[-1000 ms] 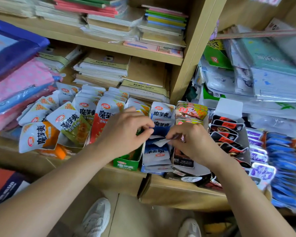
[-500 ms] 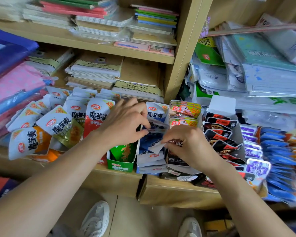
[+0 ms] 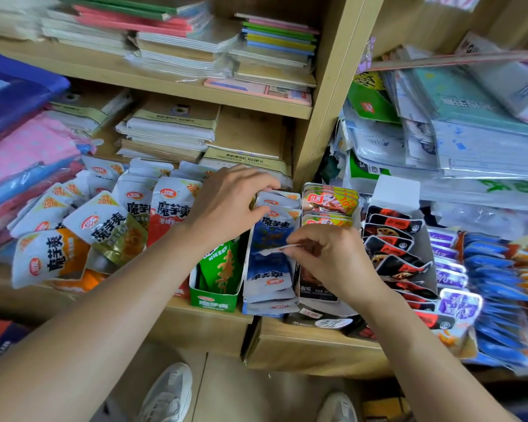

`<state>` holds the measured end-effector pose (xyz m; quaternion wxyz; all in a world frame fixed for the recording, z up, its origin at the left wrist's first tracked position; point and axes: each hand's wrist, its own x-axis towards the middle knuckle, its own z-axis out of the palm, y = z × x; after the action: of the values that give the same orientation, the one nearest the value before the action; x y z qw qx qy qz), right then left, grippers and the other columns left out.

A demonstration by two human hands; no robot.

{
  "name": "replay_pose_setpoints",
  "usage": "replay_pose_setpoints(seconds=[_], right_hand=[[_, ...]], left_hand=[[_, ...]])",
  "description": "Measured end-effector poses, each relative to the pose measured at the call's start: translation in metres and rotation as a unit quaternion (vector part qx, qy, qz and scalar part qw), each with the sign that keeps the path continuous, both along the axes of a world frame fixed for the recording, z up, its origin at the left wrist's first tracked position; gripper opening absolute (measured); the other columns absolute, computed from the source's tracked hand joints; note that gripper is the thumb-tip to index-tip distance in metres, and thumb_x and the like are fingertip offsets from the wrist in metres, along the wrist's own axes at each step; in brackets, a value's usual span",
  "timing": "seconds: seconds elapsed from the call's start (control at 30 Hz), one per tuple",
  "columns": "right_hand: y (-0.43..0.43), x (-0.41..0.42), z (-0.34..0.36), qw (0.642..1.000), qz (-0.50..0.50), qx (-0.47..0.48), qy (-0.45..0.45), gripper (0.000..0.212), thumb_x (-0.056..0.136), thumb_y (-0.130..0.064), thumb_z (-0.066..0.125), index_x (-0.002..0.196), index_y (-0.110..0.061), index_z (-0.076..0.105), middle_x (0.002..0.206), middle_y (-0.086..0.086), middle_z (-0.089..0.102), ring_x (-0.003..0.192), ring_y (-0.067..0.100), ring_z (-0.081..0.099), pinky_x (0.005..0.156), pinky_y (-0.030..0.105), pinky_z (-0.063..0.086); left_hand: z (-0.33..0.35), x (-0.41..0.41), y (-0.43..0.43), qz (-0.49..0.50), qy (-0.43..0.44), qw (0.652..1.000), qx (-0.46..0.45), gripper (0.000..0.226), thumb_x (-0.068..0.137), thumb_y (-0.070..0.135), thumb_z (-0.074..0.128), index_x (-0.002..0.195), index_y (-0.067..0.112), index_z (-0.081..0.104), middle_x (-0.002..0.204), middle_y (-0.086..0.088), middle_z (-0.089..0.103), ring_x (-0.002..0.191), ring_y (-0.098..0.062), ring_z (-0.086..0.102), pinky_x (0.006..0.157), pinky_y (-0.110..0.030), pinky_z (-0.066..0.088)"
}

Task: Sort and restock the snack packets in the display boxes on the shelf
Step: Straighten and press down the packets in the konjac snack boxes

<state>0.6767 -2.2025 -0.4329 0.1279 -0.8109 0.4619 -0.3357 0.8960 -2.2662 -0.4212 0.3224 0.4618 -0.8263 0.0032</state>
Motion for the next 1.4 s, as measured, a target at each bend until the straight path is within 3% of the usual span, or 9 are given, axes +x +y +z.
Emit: replay_pose_setpoints(seconds=[0.07, 0.2, 0.33, 0.63, 0.8, 1.03, 1.13, 1.23, 1.4], right_hand=[[-0.005, 0.001, -0.004, 0.999, -0.031, 0.004, -0.030, 0.016, 0.084, -0.021, 0.082, 0.099, -0.019, 0.076, 0.080, -0.018, 0.067, 0.067, 0.006, 0.064, 0.064, 0.021, 0.055], [-0.015, 0.005, -0.006, 0.996, -0.065, -0.038, -0.046, 0.013, 0.086, -0.019, 0.080, 0.097, -0.017, 0.074, 0.078, -0.016, 0.067, 0.063, 0.001, 0.061, 0.062, 0.024, 0.056], [-0.021, 0.009, -0.008, 0.986, -0.087, -0.126, -0.062, 0.007, 0.087, -0.014, 0.079, 0.092, -0.012, 0.076, 0.078, -0.008, 0.070, 0.065, 0.005, 0.064, 0.062, 0.032, 0.059], [-0.042, 0.021, -0.019, 0.983, -0.084, -0.163, 0.026, 0.007, 0.082, -0.008, 0.079, 0.079, -0.011, 0.074, 0.073, 0.002, 0.068, 0.066, 0.022, 0.061, 0.057, 0.039, 0.053], [-0.038, 0.022, -0.014, 0.979, -0.148, -0.135, -0.037, 0.021, 0.084, -0.014, 0.080, 0.102, -0.011, 0.068, 0.097, 0.002, 0.059, 0.067, 0.018, 0.059, 0.058, 0.037, 0.053], [-0.042, 0.017, -0.008, 0.986, -0.151, -0.071, 0.000, 0.057, 0.088, -0.021, 0.076, 0.141, -0.025, 0.054, 0.113, -0.002, 0.057, 0.073, 0.017, 0.059, 0.067, 0.036, 0.055], [-0.044, 0.015, -0.010, 0.990, -0.122, -0.064, -0.013, 0.039, 0.088, -0.017, 0.075, 0.127, -0.020, 0.069, 0.117, -0.001, 0.063, 0.074, 0.017, 0.063, 0.071, 0.043, 0.058], [-0.045, 0.013, -0.011, 0.990, -0.119, -0.075, -0.013, 0.028, 0.087, -0.017, 0.077, 0.115, -0.017, 0.075, 0.112, -0.001, 0.066, 0.080, 0.020, 0.066, 0.071, 0.043, 0.058], [-0.045, 0.014, -0.008, 0.989, -0.126, -0.066, -0.031, 0.025, 0.088, -0.018, 0.076, 0.113, -0.017, 0.075, 0.110, 0.000, 0.068, 0.078, 0.017, 0.067, 0.073, 0.041, 0.057]], left_hand=[[-0.001, -0.002, -0.002, 0.019, -0.013, 1.000, 0.006, 0.045, 0.082, 0.031, 0.082, 0.124, 0.025, 0.068, 0.104, 0.007, 0.068, 0.098, -0.017, 0.060, 0.081, -0.037, 0.052], [-0.001, -0.003, -0.011, 0.030, -0.013, 0.999, 0.005, 0.014, 0.084, 0.033, 0.080, 0.096, 0.027, 0.077, 0.094, 0.006, 0.066, 0.092, -0.019, 0.053, 0.074, -0.035, 0.046], [-0.001, -0.006, -0.013, 0.045, 0.028, 0.998, 0.024, 0.002, 0.087, 0.035, 0.075, 0.087, 0.034, 0.073, 0.087, 0.009, 0.066, 0.084, -0.015, 0.056, 0.065, -0.032, 0.046], [0.007, -0.006, -0.006, -0.006, 0.152, 0.988, -0.037, 0.008, 0.087, 0.014, 0.077, 0.095, 0.016, 0.079, 0.086, 0.007, 0.072, 0.070, -0.011, 0.065, 0.063, -0.038, 0.058], [0.011, -0.003, -0.006, 0.007, 0.196, 0.979, 0.064, 0.018, 0.083, 0.011, 0.080, 0.100, 0.018, 0.080, 0.083, 0.011, 0.073, 0.073, -0.005, 0.070, 0.074, -0.030, 0.062], [0.017, 0.001, 0.007, 0.013, 0.133, 0.986, 0.103, 0.024, 0.084, 0.020, 0.082, 0.107, 0.025, 0.079, 0.081, 0.021, 0.065, 0.076, 0.004, 0.064, 0.076, -0.026, 0.058], [0.021, 0.005, 0.017, 0.007, 0.116, 0.993, 0.032, 0.020, 0.083, 0.015, 0.080, 0.101, 0.023, 0.077, 0.087, 0.022, 0.059, 0.076, 0.005, 0.057, 0.070, -0.025, 0.055], [0.022, 0.009, 0.038, -0.038, 0.089, 0.995, 0.033, 0.006, 0.082, 0.023, 0.078, 0.087, 0.024, 0.074, 0.081, 0.025, 0.058, 0.077, 0.009, 0.055, 0.066, -0.008, 0.041], [0.007, 0.014, 0.064, -0.079, -0.108, 0.986, 0.104, 0.034, 0.075, 0.060, 0.074, 0.101, 0.039, 0.074, 0.092, 0.024, 0.066, 0.091, -0.005, 0.050, 0.071, -0.030, 0.046]])
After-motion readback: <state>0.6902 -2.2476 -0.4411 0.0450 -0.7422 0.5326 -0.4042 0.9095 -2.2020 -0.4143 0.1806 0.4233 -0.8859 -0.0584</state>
